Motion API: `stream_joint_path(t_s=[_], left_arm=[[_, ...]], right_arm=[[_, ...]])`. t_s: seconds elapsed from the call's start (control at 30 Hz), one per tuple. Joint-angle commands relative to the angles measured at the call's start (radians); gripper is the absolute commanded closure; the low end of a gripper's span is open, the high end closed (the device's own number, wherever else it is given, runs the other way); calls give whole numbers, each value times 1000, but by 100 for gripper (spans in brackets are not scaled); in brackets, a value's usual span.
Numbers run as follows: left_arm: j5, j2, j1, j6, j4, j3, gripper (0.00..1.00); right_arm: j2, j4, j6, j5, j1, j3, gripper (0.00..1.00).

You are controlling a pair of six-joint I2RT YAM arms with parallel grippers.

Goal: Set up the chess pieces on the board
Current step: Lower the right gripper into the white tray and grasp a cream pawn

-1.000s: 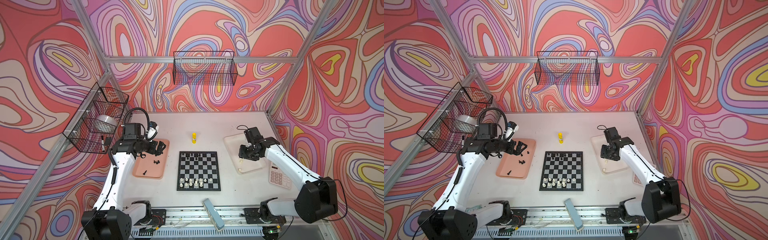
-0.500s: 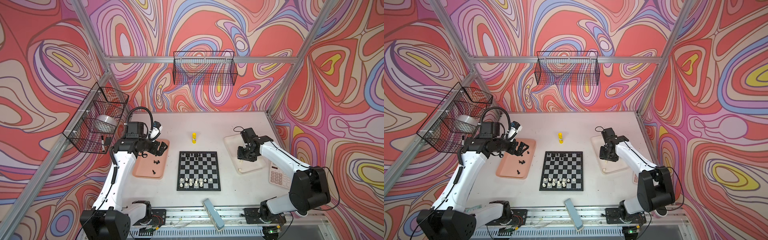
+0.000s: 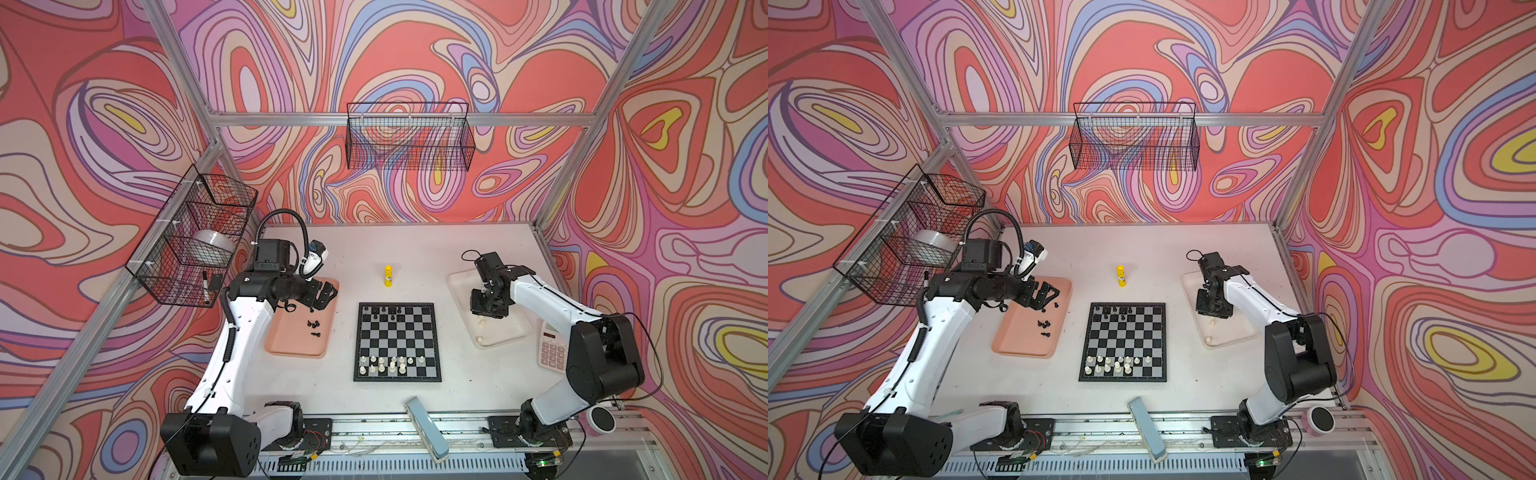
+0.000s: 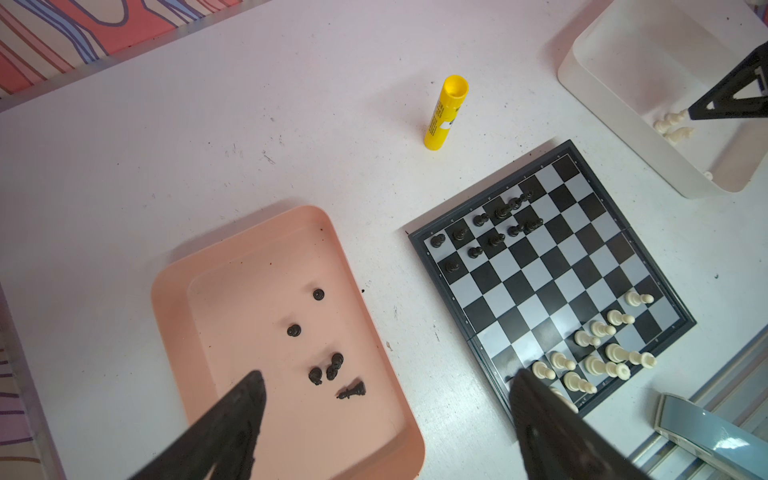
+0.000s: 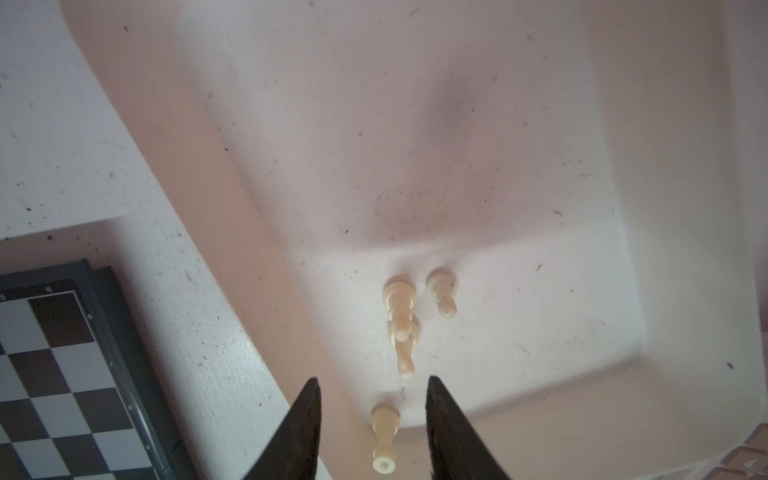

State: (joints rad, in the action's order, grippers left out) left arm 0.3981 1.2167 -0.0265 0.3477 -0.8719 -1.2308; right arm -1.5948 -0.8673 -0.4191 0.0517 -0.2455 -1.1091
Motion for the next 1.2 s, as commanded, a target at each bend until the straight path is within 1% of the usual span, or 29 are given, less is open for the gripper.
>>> stream_joint_path(t_s=[0.0,0.33,0.83,1.0,1.17], left_arm=[[20,12,-6,17,-38,-17,7],[19,8,-7,12,-30,3,7],[23,23,-8,11,-33,-6,7],[31,22,-9,16,-44,-6,7],[23,18,-9,20,-45,1,7]], right_arm=[[-8,1,11,36,0,-11,58],[-62,48,9,15,0,-14,60],[-84,60,13,54,0,2,61],[-100,70,13,51,-1,-2,60],[-116,75,14,56,0,-1,62]])
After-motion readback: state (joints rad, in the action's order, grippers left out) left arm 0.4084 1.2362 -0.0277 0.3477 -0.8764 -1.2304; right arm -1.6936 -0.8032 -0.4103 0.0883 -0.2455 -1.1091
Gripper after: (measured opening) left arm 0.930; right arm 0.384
